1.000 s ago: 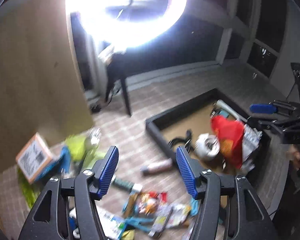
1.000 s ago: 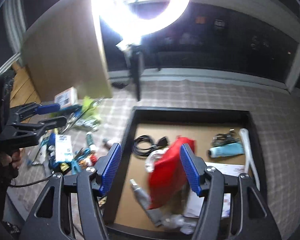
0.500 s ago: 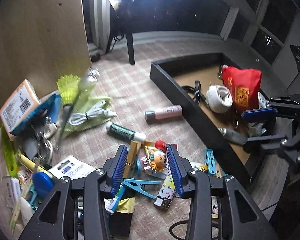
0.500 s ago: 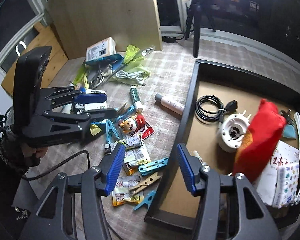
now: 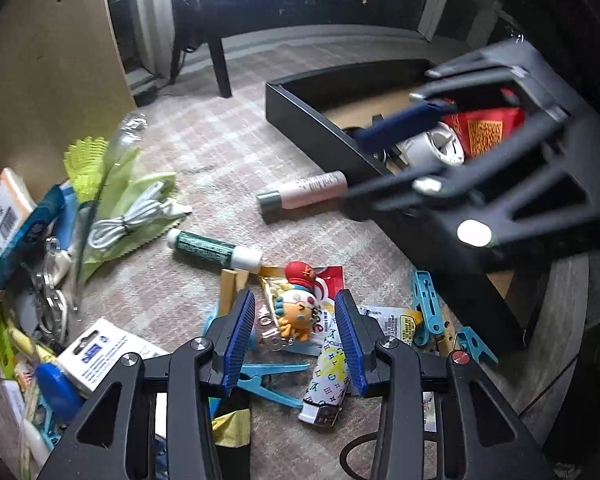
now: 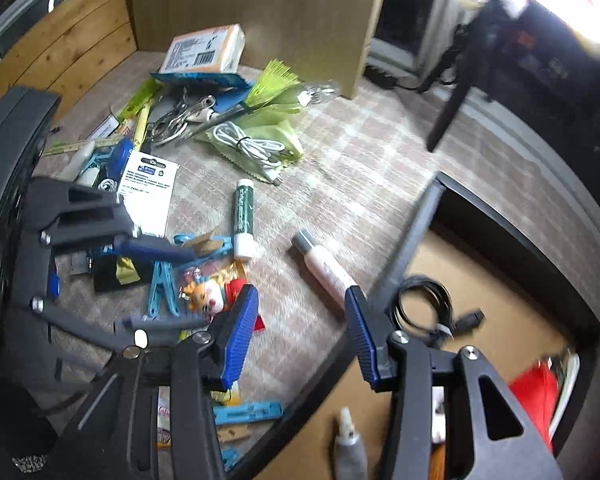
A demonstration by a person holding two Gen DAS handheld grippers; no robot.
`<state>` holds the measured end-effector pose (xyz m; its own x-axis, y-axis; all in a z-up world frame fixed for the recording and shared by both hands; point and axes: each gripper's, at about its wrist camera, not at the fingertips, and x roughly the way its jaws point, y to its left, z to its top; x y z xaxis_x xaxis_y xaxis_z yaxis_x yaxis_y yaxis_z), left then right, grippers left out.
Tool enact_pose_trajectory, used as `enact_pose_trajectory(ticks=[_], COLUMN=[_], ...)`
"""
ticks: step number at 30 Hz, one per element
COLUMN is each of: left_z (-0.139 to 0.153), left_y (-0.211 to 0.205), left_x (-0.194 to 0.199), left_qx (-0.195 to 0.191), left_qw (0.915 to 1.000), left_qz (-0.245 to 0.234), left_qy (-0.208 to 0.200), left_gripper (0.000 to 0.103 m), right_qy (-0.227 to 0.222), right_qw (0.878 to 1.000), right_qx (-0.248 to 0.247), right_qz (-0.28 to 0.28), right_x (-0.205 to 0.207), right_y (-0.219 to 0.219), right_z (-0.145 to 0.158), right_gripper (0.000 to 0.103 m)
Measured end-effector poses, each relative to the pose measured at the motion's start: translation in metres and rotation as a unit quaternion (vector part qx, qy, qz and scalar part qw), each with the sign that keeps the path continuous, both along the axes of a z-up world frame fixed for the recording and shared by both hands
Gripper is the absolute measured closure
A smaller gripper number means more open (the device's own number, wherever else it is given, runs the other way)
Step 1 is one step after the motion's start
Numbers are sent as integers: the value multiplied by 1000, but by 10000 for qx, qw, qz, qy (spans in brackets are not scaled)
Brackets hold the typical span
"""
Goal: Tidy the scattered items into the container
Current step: 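Grasp the small pink bottle with the right gripper while the left grasps the cartoon figure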
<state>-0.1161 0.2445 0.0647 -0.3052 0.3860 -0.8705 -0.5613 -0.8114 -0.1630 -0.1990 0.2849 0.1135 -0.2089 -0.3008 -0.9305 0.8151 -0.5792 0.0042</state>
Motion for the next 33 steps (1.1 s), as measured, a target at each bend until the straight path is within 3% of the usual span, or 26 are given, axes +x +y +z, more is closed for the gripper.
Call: enact_pose_trajectory(ticks=[10, 12, 16, 20, 24, 33], left_z=[-17, -17, -17, -18, -17, 3], left_y=[0, -1, 0, 7, 9, -12], left_x=[-9, -9, -8, -5, -3, 5], left_qx=[231, 218, 213, 37, 10, 497], left_qw=[9994, 9994, 9995, 10000, 10000, 9984], left_qz=[120, 146, 129, -29, -21, 284], left_qy=[-239, -226, -188, -41, 10, -11], left_gripper=[70, 74, 74, 73, 77, 80], right_qy=[-219, -376, -238, -310, -486, -589], right_qw=[9969, 9959, 9943, 9961, 9978, 9968], right_qx=[505, 535, 728, 642, 392, -364], right_qz=[569, 621, 744, 528, 201, -400], right_x=[-32, -34, -28, -32, -38, -39], right_y=[-31, -34, -39, -37, -29, -5], right_z=[-39, -47, -55, -53, -48, -22], right_gripper=[59, 62, 70, 83, 83, 83])
